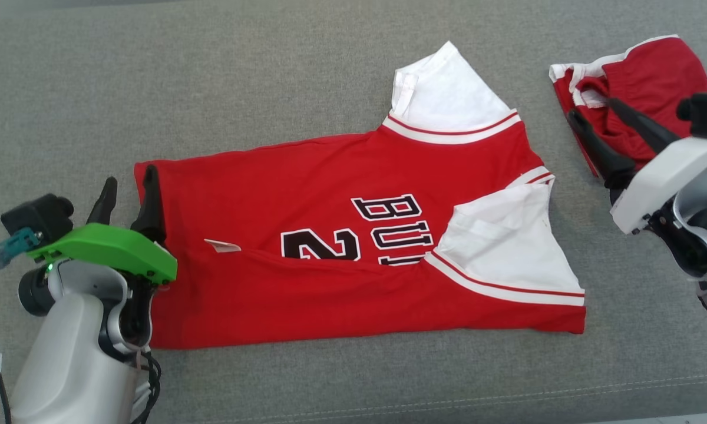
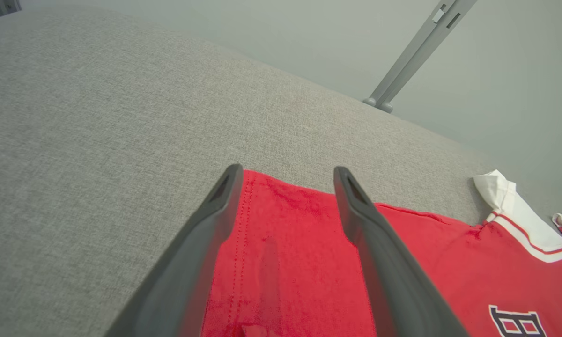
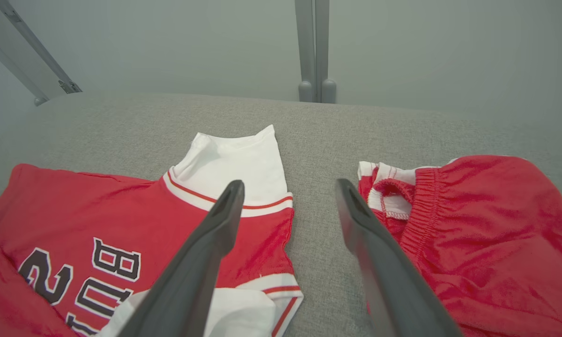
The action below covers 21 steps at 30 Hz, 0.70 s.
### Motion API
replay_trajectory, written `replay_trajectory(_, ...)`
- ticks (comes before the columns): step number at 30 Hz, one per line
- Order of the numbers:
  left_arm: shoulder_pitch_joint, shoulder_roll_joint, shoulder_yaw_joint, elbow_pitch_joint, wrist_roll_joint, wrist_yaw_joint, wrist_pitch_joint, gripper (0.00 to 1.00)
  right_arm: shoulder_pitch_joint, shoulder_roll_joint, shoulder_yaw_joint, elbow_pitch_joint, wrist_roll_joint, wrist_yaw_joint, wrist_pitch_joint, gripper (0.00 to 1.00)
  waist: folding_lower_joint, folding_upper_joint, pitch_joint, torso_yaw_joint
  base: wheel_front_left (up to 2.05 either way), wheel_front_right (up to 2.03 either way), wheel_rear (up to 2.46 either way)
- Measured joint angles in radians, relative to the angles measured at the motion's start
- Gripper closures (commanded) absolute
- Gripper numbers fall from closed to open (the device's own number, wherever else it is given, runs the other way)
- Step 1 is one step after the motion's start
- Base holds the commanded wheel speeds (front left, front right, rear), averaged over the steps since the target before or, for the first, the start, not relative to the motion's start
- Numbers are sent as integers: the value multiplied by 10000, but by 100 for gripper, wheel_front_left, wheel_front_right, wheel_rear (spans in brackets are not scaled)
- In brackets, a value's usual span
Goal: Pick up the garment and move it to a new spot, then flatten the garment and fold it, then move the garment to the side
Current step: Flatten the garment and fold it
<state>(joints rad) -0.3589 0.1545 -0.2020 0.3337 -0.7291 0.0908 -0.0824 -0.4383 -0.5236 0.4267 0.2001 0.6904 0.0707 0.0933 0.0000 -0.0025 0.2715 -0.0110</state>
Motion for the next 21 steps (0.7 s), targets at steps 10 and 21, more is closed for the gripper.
replay_trajectory(10, -1346, -13, 29, 1168, 290, 161, 642, 0, -1653, 303, 677, 48, -332, 173, 941, 0, 0, 0, 1095, 231, 0, 0, 0)
replay_trajectory(21, -2380, -261, -240, 1969, 568, 167, 815, 0, -3111, 472, 725, 731, -529, 249, 1469, 0, 0, 0, 1930, 409, 0, 0, 0)
